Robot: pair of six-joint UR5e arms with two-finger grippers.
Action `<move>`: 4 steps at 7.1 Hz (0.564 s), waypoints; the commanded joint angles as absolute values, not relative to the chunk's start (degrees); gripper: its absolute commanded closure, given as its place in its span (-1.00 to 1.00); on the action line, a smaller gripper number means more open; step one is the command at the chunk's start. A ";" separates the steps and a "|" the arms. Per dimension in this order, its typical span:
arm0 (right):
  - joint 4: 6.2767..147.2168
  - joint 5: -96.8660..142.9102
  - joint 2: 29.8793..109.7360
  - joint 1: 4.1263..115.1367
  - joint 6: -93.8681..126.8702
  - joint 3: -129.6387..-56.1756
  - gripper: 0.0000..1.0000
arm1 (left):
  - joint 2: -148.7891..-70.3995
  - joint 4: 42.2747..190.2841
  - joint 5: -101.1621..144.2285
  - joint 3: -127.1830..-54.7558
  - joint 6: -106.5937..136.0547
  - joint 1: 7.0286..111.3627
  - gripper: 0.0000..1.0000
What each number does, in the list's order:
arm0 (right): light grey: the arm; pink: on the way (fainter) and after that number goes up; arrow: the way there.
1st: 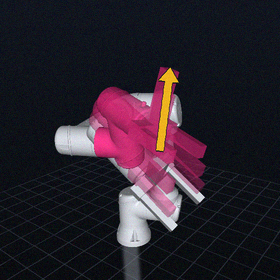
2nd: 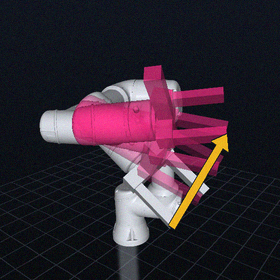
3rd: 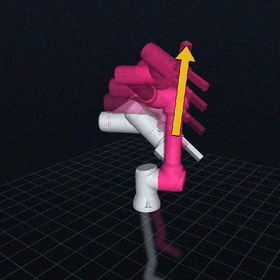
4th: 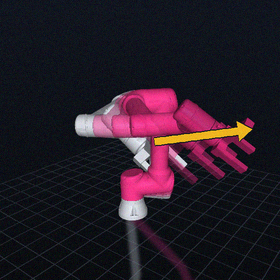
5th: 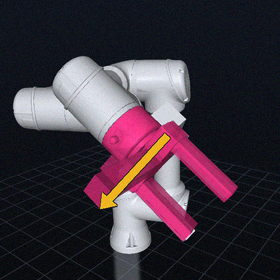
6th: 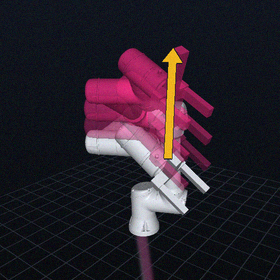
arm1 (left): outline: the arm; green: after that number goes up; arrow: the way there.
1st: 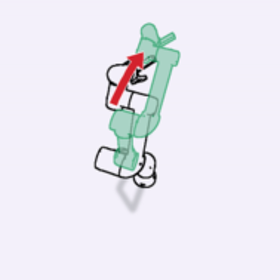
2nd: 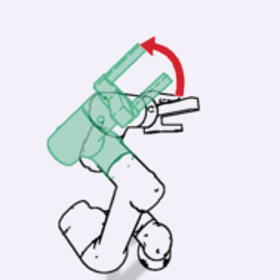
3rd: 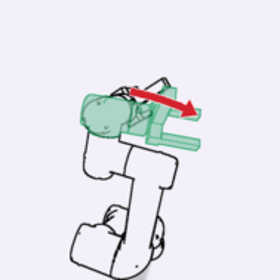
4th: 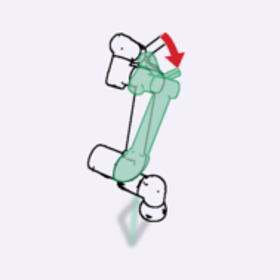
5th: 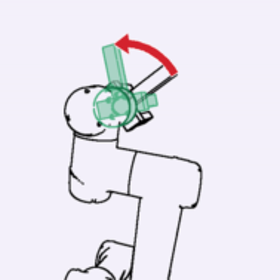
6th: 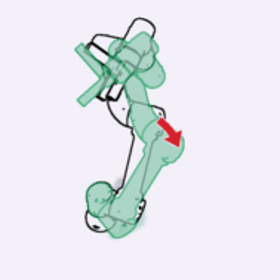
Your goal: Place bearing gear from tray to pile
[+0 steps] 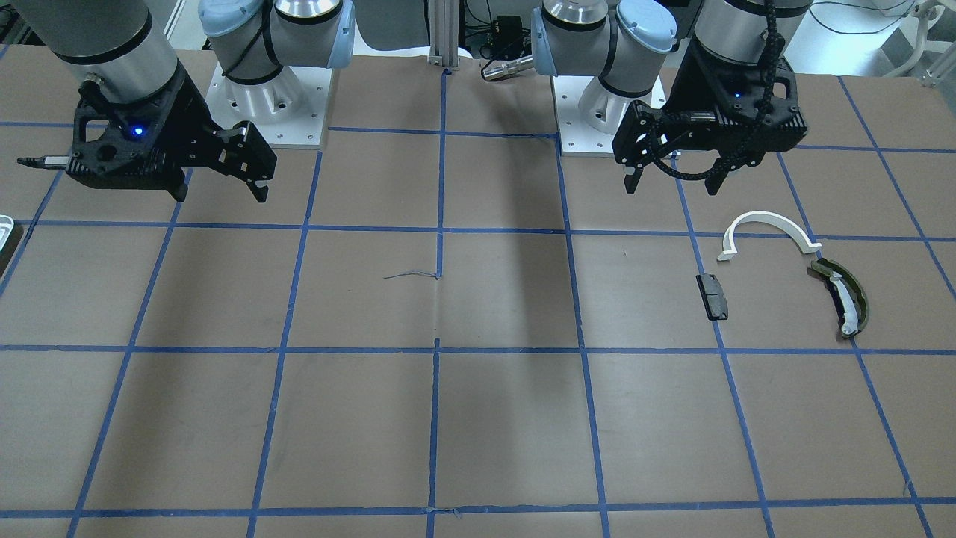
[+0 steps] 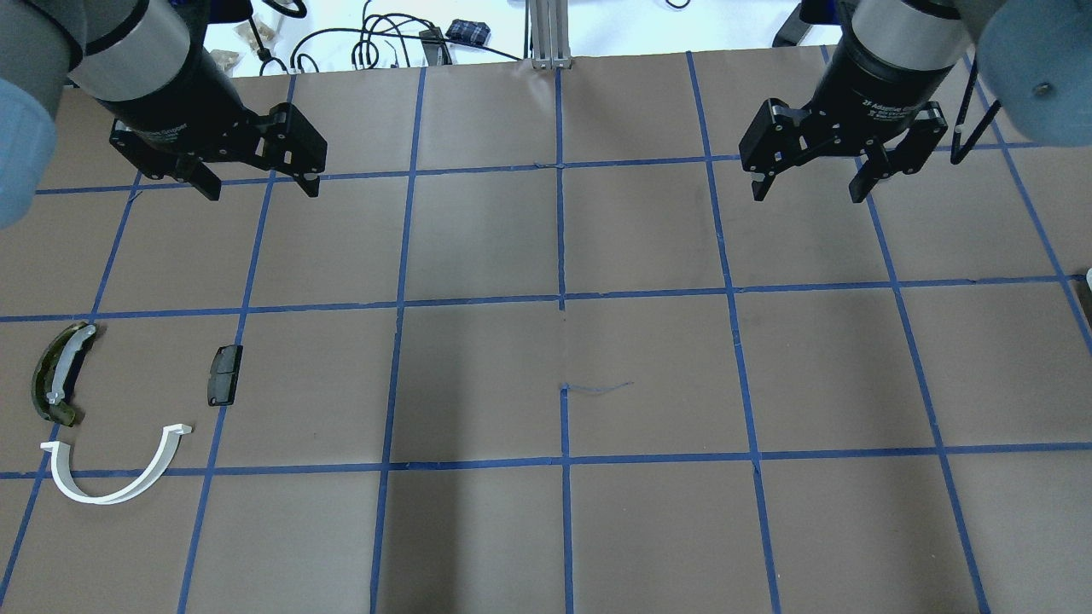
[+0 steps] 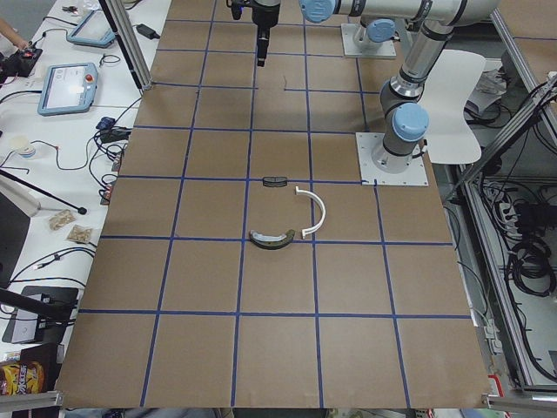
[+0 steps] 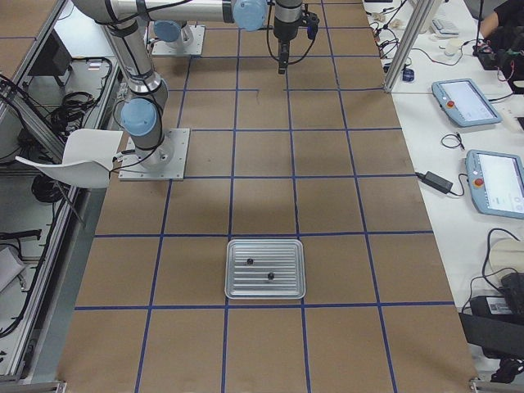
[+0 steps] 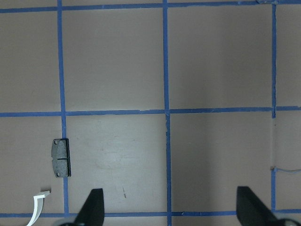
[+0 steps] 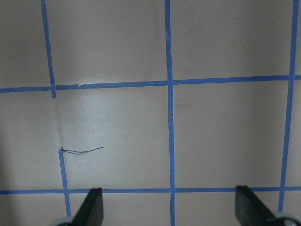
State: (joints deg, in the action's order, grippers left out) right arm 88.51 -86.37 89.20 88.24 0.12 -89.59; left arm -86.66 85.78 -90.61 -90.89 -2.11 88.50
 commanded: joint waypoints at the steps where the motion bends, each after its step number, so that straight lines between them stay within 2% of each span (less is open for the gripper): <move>1: 88.95 -86.40 89.21 88.24 0.09 -90.18 -1.00 | -86.48 85.78 -90.62 -90.97 -2.11 88.51 -1.00; 4: 88.24 -90.24 89.30 88.24 -0.17 -89.74 -1.00 | -86.40 85.78 -90.62 -90.97 -2.02 88.51 -1.00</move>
State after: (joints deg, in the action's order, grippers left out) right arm 88.59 -87.95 89.24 88.24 0.02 -90.04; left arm -86.45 85.78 -90.62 -90.96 -2.05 88.51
